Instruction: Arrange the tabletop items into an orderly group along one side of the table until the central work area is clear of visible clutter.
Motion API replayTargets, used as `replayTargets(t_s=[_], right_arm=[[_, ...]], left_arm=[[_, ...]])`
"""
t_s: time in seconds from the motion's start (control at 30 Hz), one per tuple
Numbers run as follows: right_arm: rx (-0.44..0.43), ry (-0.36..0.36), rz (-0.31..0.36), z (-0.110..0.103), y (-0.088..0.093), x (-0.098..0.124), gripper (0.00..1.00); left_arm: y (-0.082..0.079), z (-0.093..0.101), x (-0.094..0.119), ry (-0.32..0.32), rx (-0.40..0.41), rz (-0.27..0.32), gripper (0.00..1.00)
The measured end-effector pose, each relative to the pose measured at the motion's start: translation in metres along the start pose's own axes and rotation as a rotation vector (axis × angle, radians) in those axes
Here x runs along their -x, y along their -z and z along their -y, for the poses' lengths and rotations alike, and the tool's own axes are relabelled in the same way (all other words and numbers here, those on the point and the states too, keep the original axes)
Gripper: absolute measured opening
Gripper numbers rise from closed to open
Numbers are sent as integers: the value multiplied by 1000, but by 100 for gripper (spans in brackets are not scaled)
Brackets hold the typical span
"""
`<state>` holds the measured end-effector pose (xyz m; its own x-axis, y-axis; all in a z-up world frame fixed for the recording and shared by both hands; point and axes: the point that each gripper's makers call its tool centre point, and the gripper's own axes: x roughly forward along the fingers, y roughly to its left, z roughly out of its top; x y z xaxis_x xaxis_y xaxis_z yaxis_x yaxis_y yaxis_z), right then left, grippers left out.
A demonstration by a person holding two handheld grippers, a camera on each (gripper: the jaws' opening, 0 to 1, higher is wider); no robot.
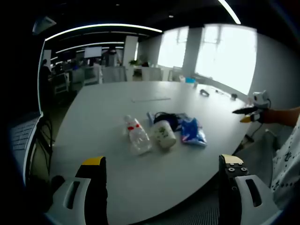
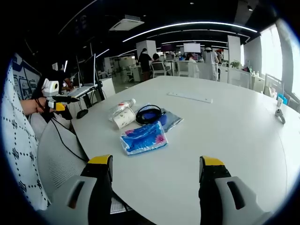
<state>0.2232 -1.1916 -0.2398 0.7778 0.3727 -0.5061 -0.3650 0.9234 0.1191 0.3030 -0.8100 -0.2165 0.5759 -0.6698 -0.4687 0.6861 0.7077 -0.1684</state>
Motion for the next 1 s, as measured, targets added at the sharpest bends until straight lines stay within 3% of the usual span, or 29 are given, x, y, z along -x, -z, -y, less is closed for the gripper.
replayTargets(t_s=[1.0], right_arm=[[42, -24, 9, 5, -17, -9, 70]], left_arm=[[-12, 2, 3, -16, -9, 21, 95]])
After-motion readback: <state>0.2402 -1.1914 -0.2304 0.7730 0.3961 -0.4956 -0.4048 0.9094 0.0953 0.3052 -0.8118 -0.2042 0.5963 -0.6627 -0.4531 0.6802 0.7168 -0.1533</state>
